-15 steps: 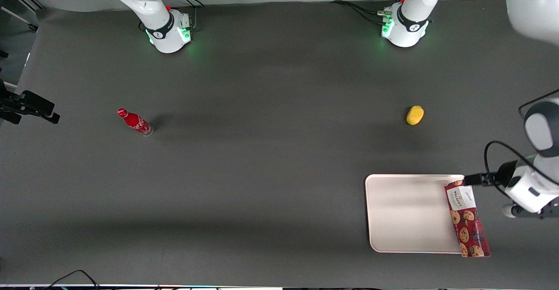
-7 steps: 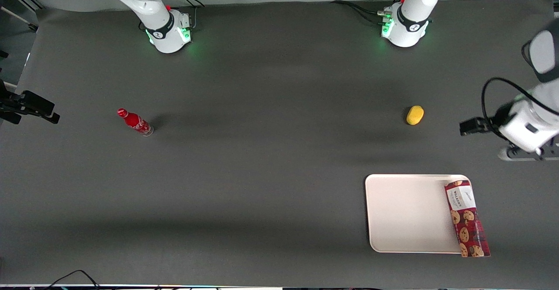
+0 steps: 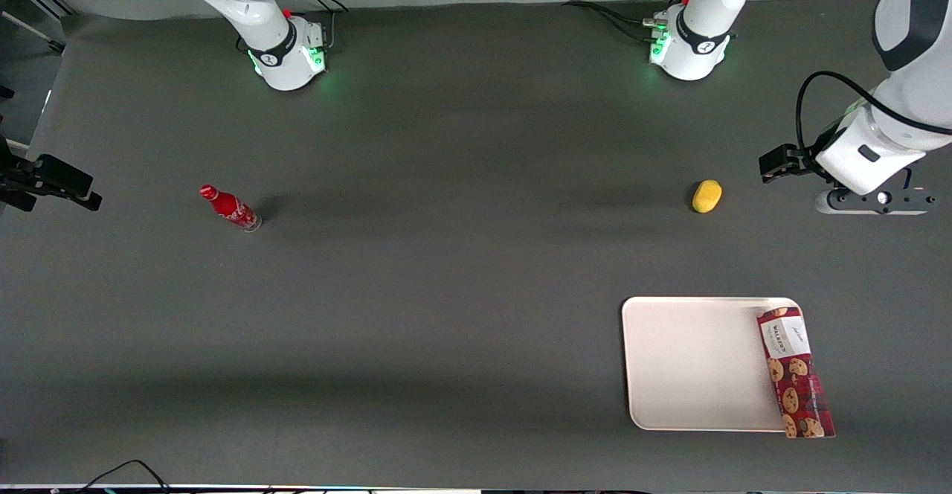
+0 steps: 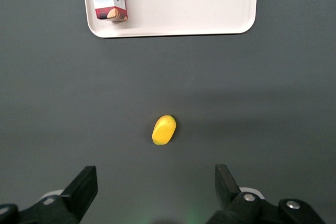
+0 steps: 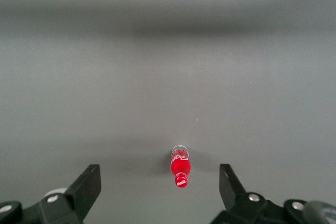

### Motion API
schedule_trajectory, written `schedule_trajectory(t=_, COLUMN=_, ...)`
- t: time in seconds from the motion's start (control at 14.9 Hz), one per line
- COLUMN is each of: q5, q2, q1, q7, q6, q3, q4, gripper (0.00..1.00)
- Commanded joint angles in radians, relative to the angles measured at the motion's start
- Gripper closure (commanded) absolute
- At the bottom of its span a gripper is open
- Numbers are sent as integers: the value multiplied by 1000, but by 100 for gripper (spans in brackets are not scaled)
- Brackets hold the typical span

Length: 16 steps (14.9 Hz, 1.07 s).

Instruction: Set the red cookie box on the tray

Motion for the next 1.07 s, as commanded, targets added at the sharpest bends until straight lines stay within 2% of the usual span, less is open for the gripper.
schedule_trajectory(t=0.0, q5=21, q2=-25, q1=20, q7=-15, q6=-13, q3=-13, q4=-25, gripper=0)
schedule_trajectory(t=0.13, q5=21, q2=-42, q1=15, q7=-31, q6=-26, q3=12, q4=-22, gripper=0)
schedule_trajectory(t=0.4, q5=21, q2=-178, q1=6, q7=-32, q6=-60, q3=12, q4=-79, gripper=0)
schedule_trajectory(t=0.67, q5=21, q2=-134, q1=6, q7=-34, q6=-60, q3=21, q4=33, gripper=0)
schedule_trajectory(t=1.01, q5=20, q2=-107, q1=8, q7=-37, q6=-57, q3=26, q4=64, gripper=0)
